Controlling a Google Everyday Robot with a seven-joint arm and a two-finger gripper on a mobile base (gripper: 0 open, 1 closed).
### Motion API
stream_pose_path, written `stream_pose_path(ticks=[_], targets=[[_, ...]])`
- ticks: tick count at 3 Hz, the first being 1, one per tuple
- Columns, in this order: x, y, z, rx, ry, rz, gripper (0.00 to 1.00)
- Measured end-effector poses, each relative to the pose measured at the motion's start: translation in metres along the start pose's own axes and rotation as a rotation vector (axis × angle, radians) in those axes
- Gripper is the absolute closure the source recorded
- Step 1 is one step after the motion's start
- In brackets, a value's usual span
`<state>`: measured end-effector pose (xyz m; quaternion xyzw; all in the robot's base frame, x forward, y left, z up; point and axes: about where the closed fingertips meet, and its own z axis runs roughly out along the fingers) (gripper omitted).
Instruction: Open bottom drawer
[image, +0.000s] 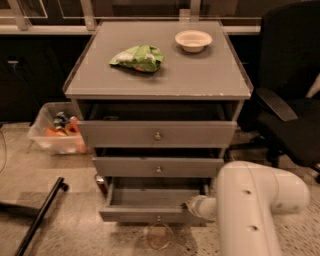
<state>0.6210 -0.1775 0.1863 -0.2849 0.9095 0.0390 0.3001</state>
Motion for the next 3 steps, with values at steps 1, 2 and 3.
stream_pose_path(ticks=[1, 2, 3], targets=[[0.009, 0.007, -0.007, -0.009, 0.068, -0.12, 0.58], [0.025, 0.018, -0.008, -0.038, 0.13, -0.212, 0.35], [0.029, 0.026, -0.007, -0.098, 0.14, -0.254, 0.11]])
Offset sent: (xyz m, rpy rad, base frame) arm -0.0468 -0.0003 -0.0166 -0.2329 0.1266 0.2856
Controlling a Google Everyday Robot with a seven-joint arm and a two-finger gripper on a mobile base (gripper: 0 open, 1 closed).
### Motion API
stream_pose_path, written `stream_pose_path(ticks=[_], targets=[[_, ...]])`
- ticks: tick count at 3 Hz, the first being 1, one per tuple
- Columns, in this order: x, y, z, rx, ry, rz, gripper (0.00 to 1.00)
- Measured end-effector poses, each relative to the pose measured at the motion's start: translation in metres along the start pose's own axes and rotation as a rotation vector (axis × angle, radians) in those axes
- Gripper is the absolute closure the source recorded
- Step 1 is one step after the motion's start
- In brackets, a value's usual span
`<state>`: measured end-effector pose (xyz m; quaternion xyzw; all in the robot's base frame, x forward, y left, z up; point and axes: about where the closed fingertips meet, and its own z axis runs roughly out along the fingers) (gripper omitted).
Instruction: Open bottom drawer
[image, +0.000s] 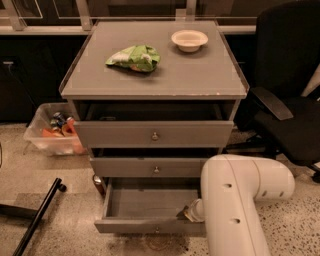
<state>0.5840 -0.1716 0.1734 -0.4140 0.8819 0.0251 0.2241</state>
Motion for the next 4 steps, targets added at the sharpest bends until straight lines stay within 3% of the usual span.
stream_pose_path(ticks=[1, 2, 3, 4], targets=[[0.0, 0.0, 0.002, -0.017, -0.002, -0.01, 0.0], [0.004, 0.006, 0.014, -0.062, -0.046, -0.081, 0.0], [0.013, -0.007, 0.02, -0.084, -0.131, -0.159, 0.0], [0.01, -0.023, 0.021, -0.118, -0.229, -0.057, 0.0]])
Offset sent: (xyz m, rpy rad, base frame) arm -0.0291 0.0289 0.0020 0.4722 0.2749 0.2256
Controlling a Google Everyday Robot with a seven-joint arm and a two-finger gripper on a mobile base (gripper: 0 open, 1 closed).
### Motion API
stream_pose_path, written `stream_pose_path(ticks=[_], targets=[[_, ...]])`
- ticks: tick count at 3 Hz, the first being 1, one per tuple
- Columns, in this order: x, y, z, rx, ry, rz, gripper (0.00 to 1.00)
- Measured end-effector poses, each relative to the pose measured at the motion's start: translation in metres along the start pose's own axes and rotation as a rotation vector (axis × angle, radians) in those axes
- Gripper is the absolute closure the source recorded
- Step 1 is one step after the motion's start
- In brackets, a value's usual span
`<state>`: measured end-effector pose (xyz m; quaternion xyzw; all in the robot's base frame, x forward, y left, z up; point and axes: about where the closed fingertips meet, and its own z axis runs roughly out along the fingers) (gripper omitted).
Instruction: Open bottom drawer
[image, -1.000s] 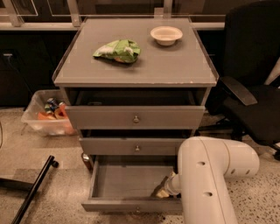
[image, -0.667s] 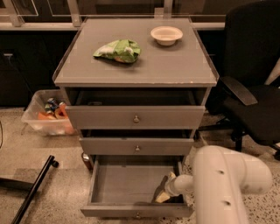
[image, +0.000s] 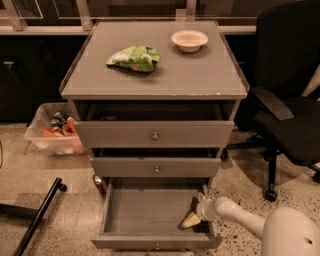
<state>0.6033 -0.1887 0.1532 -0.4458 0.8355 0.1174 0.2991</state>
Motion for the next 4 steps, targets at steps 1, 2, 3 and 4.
stream_pose_path(ticks=[1, 2, 3, 4], targets=[[-0.022, -0.015, 0.002, -0.088, -0.049, 0.198, 0.0], [-0.029, -0.006, -0.003, -0.156, -0.061, 0.245, 0.0], [-0.03, -0.002, -0.004, -0.167, -0.059, 0.244, 0.0], [-0.04, 0.004, -0.017, -0.167, -0.049, 0.225, 0.0]])
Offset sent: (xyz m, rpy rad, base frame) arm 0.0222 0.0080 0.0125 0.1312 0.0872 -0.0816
